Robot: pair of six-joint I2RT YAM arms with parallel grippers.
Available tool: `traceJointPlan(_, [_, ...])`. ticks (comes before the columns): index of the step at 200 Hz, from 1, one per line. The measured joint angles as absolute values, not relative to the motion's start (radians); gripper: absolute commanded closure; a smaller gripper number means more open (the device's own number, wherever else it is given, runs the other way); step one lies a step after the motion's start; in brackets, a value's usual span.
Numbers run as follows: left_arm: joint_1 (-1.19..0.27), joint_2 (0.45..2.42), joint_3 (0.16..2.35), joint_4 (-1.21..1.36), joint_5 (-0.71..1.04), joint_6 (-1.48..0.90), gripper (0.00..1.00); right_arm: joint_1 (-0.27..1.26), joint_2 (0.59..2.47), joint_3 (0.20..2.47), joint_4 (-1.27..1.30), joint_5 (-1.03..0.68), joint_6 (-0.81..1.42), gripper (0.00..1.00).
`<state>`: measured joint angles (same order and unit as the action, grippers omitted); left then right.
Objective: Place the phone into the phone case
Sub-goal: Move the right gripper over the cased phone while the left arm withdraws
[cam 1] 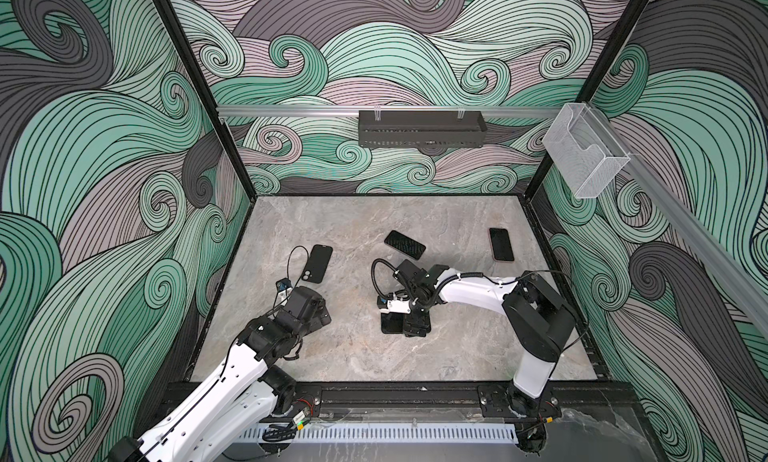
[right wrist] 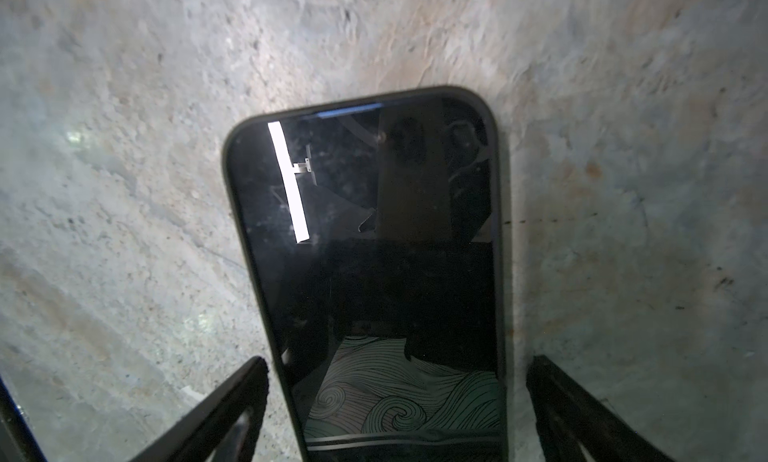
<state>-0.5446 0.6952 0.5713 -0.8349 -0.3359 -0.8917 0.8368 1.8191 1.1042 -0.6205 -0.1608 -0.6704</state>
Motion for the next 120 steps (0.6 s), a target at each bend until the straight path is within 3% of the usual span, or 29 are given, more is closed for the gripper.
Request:
traceJointPlan(82, [-0.543,0.670,0.554,-0.835,-0.332,-0.883,0.01,0.848,1.837,1.121,-0.622,-0.105,-0.676,0.14])
traceJointPlan(120, [-0.534,0.669,0.554,-0.834,-0.332,-0.878,0.02,0.857,1.835,1.121,-0.622,-0.089,-0.654,0.32])
